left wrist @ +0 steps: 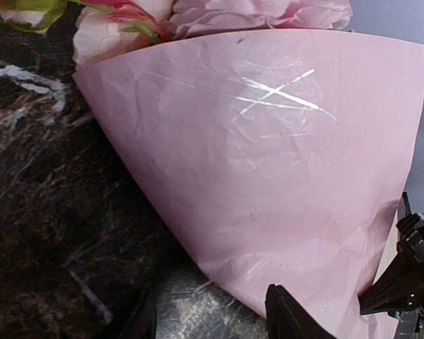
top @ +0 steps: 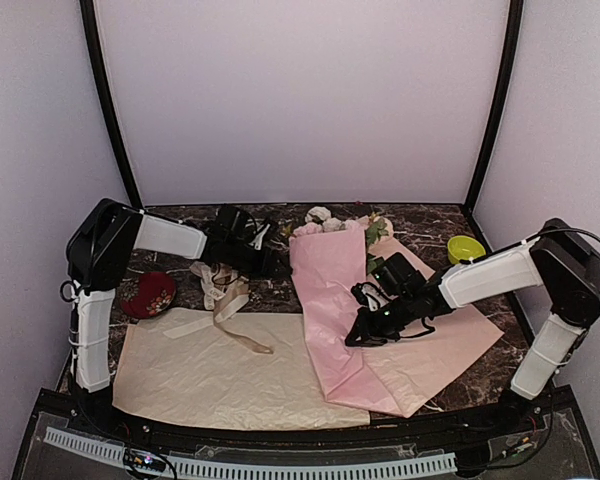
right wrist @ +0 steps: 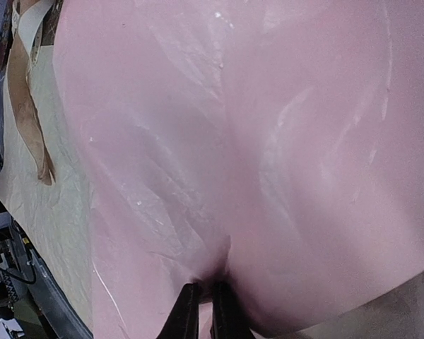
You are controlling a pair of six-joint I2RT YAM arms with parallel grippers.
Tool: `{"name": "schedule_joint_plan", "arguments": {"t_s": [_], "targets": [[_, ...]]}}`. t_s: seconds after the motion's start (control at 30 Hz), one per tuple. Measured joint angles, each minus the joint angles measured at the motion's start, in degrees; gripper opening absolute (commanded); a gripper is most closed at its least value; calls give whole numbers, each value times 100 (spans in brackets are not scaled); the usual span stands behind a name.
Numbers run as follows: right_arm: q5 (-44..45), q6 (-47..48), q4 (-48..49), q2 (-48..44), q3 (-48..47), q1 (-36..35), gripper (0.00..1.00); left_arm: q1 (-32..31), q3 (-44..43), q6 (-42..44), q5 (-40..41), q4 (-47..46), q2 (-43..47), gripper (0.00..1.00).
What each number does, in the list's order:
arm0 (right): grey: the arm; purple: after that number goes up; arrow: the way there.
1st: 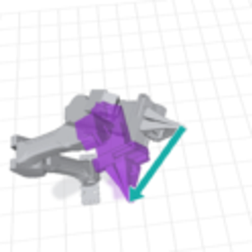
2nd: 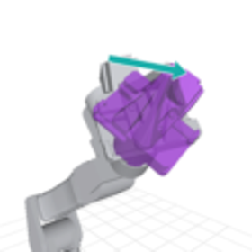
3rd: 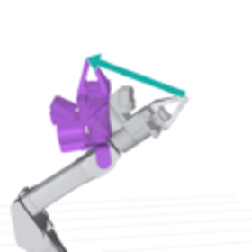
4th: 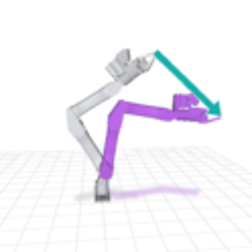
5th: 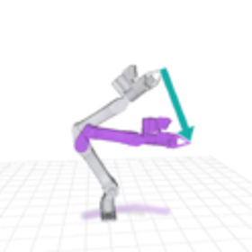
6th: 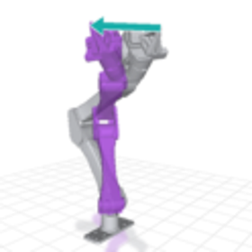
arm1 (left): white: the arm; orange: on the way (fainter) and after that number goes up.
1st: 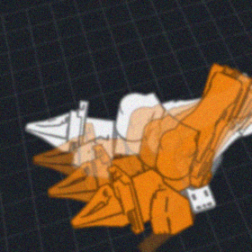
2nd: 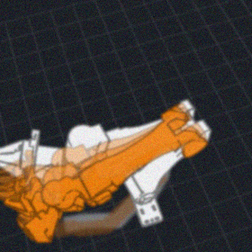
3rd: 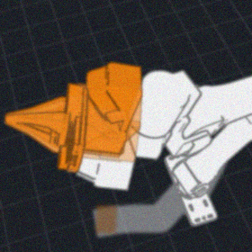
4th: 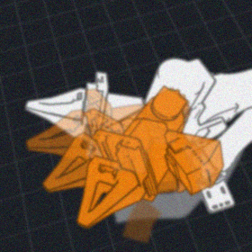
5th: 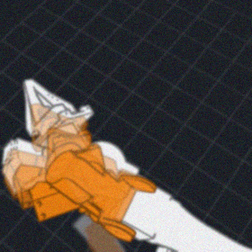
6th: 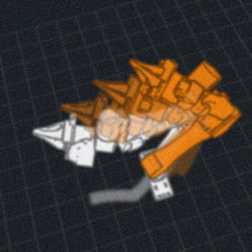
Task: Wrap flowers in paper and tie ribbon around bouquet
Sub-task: Press the fold line on the 2/3-folded wrapping paper.
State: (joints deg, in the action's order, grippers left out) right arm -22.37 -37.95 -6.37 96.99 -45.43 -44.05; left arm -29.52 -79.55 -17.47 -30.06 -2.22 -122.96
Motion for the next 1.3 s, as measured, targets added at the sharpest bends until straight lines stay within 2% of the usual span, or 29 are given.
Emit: {"name": "schedule_joint_plan", "arguments": {"t_s": [0.23,0.33,0.57,0.8,1.0,1.03,1.23,1.3], "targets": [[35,20,-31,0,-17,-9,9,-35,-9,-494,-566,-715,-114,56],[63,72,-127,20,-83,-22,9,-33,-214,-603,-535,-662,-256,52],[378,323,-507,42,-313,-129,11,-22,-507,-809,-398,-533,-645,50],[1067,695,-1069,44,-651,-461,11,-24,-678,-835,-221,-297,-702,41],[2000,1176,-1670,173,-1078,-970,12,-24,-824,-876,-269,-284,-820,39],[2129,1235,-1757,203,-1143,-1029,12,-22,-828,-887,-289,-289,-824,38],[2660,1475,-2022,264,-1305,-1237,15,-22,-846,-1005,-358,-326,-903,4],[2811,1534,-2114,280,-1353,-1305,16,-22,-861,-1014,-363,-323,-946,0]]}}
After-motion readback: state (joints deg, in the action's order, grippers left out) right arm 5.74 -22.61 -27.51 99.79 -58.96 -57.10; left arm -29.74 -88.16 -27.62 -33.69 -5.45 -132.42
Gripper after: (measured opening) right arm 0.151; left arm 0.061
